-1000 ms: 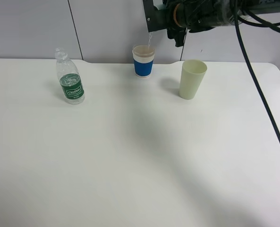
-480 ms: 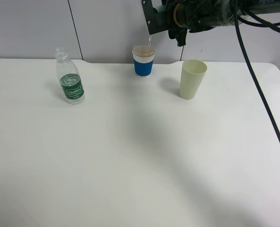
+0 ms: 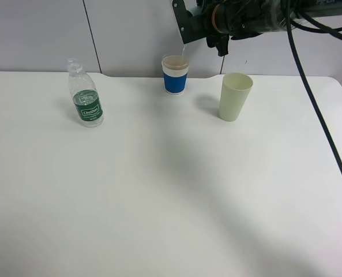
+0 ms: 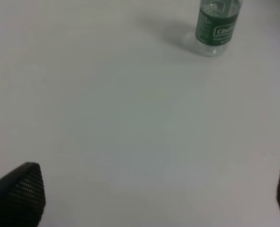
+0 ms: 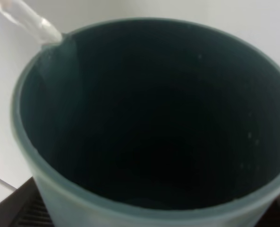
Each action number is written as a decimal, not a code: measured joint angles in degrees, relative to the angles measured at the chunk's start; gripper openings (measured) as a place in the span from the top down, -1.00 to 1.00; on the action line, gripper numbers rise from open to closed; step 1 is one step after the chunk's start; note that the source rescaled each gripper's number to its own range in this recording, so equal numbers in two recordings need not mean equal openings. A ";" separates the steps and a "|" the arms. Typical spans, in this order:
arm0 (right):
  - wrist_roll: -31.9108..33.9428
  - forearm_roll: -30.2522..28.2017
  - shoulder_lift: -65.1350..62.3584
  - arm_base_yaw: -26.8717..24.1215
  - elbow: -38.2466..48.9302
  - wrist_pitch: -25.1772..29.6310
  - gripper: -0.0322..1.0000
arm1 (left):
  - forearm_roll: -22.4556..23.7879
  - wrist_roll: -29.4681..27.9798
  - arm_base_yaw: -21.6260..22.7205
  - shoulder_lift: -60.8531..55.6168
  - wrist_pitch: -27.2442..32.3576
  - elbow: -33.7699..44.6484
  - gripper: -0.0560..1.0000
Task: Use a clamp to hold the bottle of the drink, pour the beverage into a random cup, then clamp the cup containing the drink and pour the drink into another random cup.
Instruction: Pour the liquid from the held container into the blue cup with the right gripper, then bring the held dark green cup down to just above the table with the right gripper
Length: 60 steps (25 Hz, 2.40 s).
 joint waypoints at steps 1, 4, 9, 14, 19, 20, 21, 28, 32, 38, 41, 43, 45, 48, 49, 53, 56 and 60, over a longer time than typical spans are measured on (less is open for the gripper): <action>-0.05 0.00 0.00 0.00 0.00 0.00 0.94 | 0.00 0.00 0.00 0.00 0.00 0.00 -1.00; -0.11 0.00 0.00 0.00 0.00 0.00 0.94 | 0.00 0.00 0.00 0.00 0.00 0.00 -1.00; 1.52 -0.01 0.00 0.00 0.00 -0.05 0.94 | 0.00 0.00 0.00 0.00 0.00 0.00 -1.00; 2.45 -0.01 0.00 0.00 0.00 -0.05 0.94 | 0.00 0.00 0.00 0.00 0.00 0.00 -1.00; 0.35 -0.01 0.00 0.00 0.00 -0.46 0.94 | 0.00 0.00 0.00 0.00 0.00 0.00 -1.00; -0.27 -0.01 0.00 0.00 0.00 -0.63 0.94 | 0.00 0.00 0.00 0.00 0.00 0.00 -1.00; -0.65 -0.01 0.00 0.00 0.00 -1.04 0.94 | 0.00 0.00 0.00 0.00 0.00 0.00 -1.00; 2.10 -0.01 0.00 0.11 0.00 -1.95 0.94 | 0.00 0.00 0.00 0.00 0.00 0.00 -1.00; 10.63 7.73 0.00 0.11 0.00 -2.02 0.94 | 0.00 0.00 0.00 0.00 0.00 0.00 -1.00; 22.10 28.64 -0.30 0.51 0.00 -1.78 0.94 | 0.00 0.00 0.00 0.00 0.00 0.00 -1.00; 25.28 36.84 -1.27 1.45 0.00 -2.00 0.94 | 0.00 0.00 0.00 0.00 0.00 0.00 -1.00; 25.97 40.99 -2.26 2.18 0.00 -2.25 0.94 | 0.00 0.00 0.00 0.00 0.00 0.00 -1.00; 26.04 44.05 -3.53 2.80 0.00 -2.38 0.94 | 0.00 0.00 0.00 0.00 0.00 0.00 -1.00; 26.37 48.19 -5.62 3.78 0.00 -2.38 0.94 | 0.00 0.00 0.00 0.00 0.00 0.00 -1.00; 26.42 49.63 -6.42 4.25 -0.05 -2.38 0.94 | 0.00 0.00 0.00 0.00 0.00 0.00 -1.00; 26.54 55.34 -9.66 6.62 0.02 -2.67 0.94 | 0.00 0.00 0.00 0.00 0.00 0.00 -1.00; 26.59 58.01 -12.32 8.37 2.05 -6.65 0.94 | 0.00 0.00 0.00 0.00 0.00 0.00 -1.00; 26.59 58.80 -15.98 10.79 8.19 -17.17 0.94 | 0.00 0.00 0.00 0.00 0.00 0.00 -1.00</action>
